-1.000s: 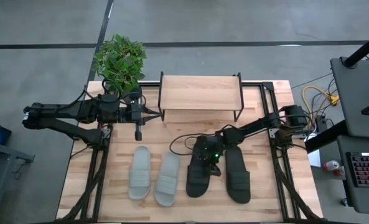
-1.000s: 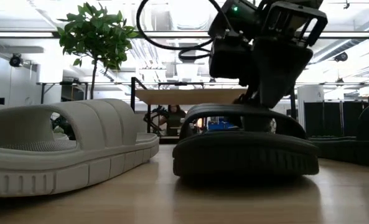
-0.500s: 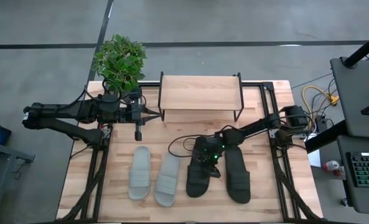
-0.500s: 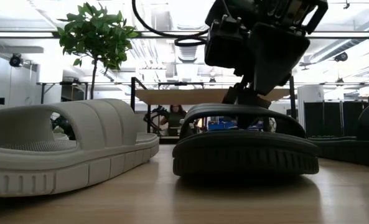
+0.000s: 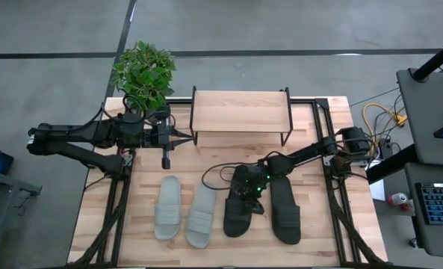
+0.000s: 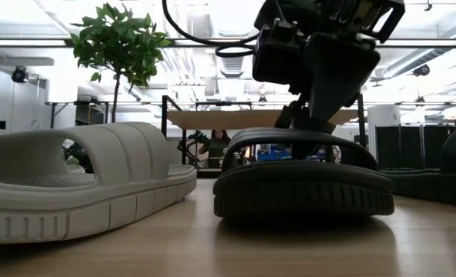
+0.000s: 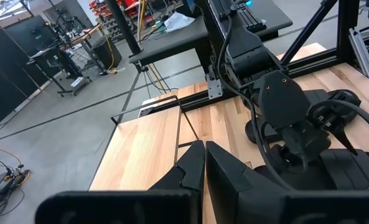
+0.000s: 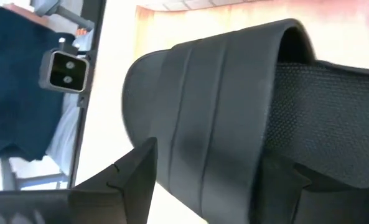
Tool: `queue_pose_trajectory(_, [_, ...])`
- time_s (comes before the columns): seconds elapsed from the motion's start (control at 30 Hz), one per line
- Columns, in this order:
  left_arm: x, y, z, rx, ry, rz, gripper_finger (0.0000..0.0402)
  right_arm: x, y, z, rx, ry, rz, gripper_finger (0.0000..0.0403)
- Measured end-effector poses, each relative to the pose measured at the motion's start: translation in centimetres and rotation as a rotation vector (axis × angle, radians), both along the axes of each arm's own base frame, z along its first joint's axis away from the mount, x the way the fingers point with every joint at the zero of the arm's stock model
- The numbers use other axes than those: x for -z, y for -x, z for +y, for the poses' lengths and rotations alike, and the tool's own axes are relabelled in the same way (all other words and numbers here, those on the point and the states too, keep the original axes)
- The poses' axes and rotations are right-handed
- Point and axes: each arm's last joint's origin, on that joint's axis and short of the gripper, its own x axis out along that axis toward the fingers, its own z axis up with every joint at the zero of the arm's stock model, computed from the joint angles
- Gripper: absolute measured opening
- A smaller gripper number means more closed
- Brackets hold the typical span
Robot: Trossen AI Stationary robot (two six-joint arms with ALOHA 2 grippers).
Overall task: Pick and place slides into the shelf
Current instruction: Put the left black slide on the shelf
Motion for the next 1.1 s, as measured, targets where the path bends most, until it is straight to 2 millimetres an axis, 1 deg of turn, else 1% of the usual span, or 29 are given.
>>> queue_pose_trajectory(0.17, [0.0,0.0,0.0,0.0,0.0,0.0,0.0,0.03,-0.03,-0.04,0.011,0.013,-0.001,0.0167])
queue_pose_trajectory(0.47, [0.0,0.0,0.02,-0.001,0.0,0.0,0.0,0.03,-0.04,-0.03,0.01,0.012,-0.003,0.0059])
queue_pose_trajectory(0.6, [0.0,0.0,0.01,0.0,0.0,0.0,0.0,0.01,-0.04,-0.02,0.007,0.008,-0.005,0.002])
queue_pose_trajectory(0.73, [0.0,0.0,0.01,-0.001,0.0,0.0,0.0,0.02,-0.04,-0.02,0.003,0.011,-0.008,0.0012])
queue_pose_trajectory(1.1, [0.0,0.0,0.01,-0.001,0.0,0.0,0.0,0.03,-0.07,-0.23,0.008,0.016,-0.008,0.0012])
